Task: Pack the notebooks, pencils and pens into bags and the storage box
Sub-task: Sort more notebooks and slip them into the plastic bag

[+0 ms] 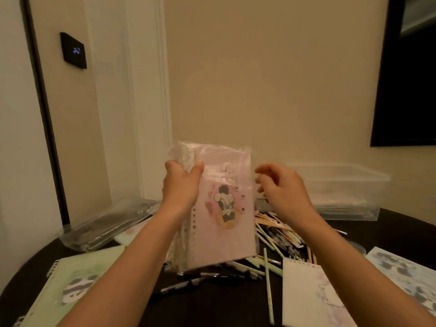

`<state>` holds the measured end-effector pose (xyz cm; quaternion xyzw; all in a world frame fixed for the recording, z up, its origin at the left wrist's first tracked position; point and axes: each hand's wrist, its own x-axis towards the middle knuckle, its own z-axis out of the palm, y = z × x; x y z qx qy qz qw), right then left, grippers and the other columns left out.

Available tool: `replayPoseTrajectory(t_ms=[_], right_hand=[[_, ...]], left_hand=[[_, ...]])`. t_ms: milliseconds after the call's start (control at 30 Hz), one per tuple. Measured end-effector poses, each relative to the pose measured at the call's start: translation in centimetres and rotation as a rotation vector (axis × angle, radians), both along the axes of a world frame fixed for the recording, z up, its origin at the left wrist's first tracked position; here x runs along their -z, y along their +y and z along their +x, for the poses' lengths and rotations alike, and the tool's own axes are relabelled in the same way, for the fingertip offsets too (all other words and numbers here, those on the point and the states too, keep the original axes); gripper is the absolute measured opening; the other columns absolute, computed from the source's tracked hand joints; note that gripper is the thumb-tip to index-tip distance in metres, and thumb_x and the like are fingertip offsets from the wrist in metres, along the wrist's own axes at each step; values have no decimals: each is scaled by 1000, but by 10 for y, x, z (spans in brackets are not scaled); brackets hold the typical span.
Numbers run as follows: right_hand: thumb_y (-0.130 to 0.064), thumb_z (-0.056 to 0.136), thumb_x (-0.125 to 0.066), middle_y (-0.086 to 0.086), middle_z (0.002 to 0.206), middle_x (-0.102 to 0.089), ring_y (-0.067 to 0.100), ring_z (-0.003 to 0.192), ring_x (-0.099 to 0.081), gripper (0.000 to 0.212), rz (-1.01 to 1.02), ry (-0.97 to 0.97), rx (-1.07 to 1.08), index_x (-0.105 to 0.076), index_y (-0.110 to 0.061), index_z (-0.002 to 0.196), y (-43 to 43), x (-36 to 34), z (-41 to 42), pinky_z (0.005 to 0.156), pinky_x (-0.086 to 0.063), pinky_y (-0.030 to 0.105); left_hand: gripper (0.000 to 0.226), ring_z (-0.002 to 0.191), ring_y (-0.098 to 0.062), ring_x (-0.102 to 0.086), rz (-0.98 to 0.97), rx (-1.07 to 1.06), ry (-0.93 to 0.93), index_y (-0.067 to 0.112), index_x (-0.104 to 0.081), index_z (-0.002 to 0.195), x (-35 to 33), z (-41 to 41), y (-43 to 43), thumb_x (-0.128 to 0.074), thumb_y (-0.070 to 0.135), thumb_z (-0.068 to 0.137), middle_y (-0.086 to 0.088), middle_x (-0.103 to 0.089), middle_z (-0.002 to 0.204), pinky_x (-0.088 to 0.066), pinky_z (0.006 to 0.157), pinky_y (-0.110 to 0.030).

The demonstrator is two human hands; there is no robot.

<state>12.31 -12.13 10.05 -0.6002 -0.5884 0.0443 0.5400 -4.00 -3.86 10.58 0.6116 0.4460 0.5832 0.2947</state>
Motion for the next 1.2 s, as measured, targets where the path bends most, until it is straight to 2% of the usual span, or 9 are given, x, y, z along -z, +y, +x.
replayPoseTrajectory(t_ms=[67,200,300,400,600,833,967,1100,1200], right_hand=[[-17,100,-40,3,98,-63,10,86,-63,28,-145,216,-190,-54,-8,123,-2,-12,-12,73,-53,22],[-30,102,-36,25,117,-58,29,96,-63,43,-359,829,-487,-44,5,126,7,-36,-15,80,-54,32],[-44,100,-35,33,128,-50,38,110,-58,66,-410,989,-520,-33,11,136,14,-44,2,83,-55,38],[-57,94,-40,36,126,-51,41,102,-63,83,-459,1102,-568,-31,14,136,16,-43,16,75,-58,40],[-58,77,-64,27,103,-65,34,77,-71,79,-503,1069,-459,-49,10,115,25,-39,21,60,-60,35],[-23,89,-58,8,69,-60,18,61,-61,21,-463,1016,-353,-57,-5,78,40,-21,25,44,-54,24],[-12,88,-49,3,70,-55,14,61,-55,13,-389,949,-305,-51,-11,75,48,-17,39,43,-51,19],[-8,86,-50,5,78,-55,16,64,-55,2,-303,887,-237,-49,-10,86,52,-12,58,44,-49,21],[-9,82,-51,7,82,-58,20,74,-58,2,-269,905,-194,-52,-11,82,57,-1,75,68,-55,31]], left_hand=[[52,106,-28,-54,92,-75,105,10,-34,125,-1,10,0,-51,45,92,-7,-53,118,-45,92,-43],[50,103,-23,-54,369,-151,264,10,-32,126,-1,22,-7,-52,41,92,-4,-53,123,-35,77,-27],[50,91,-11,-53,523,-118,352,13,-32,126,2,26,-10,-52,42,91,2,-55,119,-35,70,-25],[53,86,-10,-52,642,-88,444,13,-32,125,7,26,-13,-52,45,89,9,-50,109,-36,67,-25],[56,80,-8,-47,813,-44,663,20,-24,122,24,34,-9,-50,50,82,-7,-57,106,-34,57,-21],[58,69,-19,-59,994,-61,813,8,-35,119,32,41,1,-54,47,82,-10,-60,95,-39,53,-23],[78,89,-21,-62,1037,30,1020,6,-37,129,32,36,6,-34,68,82,-11,-60,112,-48,76,-28],[92,114,-9,-49,730,412,815,19,-33,142,32,32,9,-7,81,78,5,-50,133,-37,92,-22],[82,119,-2,-45,450,465,538,22,-40,138,28,47,17,-15,76,82,13,-48,131,-36,91,-13]])
